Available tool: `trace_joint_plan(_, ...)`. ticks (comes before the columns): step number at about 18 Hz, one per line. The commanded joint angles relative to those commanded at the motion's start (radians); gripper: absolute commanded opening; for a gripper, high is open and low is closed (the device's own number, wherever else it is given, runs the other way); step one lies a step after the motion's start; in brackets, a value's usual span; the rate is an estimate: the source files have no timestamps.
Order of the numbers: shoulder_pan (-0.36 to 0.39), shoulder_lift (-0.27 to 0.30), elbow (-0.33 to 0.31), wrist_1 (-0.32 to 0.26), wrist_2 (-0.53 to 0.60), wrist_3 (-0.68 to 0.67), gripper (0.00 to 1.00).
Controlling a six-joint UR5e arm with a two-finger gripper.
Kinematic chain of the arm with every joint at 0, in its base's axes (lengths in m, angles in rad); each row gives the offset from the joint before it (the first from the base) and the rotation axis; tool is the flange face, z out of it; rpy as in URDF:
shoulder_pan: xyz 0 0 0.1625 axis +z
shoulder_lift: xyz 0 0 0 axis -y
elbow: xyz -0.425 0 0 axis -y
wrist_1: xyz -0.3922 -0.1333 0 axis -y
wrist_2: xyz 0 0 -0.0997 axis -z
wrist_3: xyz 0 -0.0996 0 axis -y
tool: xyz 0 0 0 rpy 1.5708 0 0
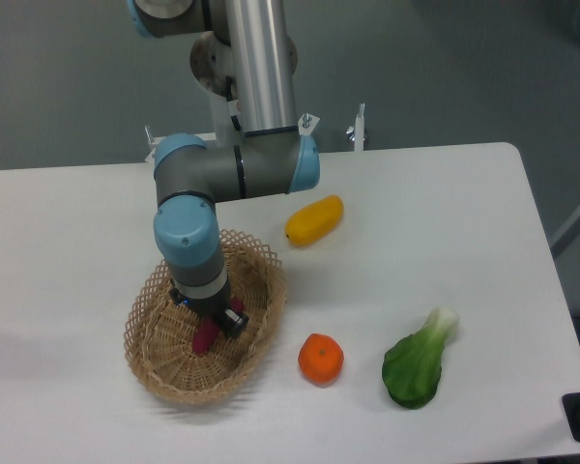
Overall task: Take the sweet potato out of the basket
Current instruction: 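Close the gripper on the purple sweet potato inside the basket, then lift the sweet potato out of the basket and carry it up and away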
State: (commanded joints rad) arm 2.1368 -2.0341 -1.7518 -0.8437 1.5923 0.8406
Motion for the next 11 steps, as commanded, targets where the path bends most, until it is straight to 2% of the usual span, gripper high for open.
trace_joint_plan(7, 0.006, 0.034, 0.028, -0.002, 0.0, 0.021, 0.27)
trace_joint_plan(9, 0.018, 0.057, 0.046, -0.02, 0.0, 0.058, 0.27)
trace_joint_plan(11, 0.061, 0.083, 0.064, -0.025, -0.002, 0.092, 0.27)
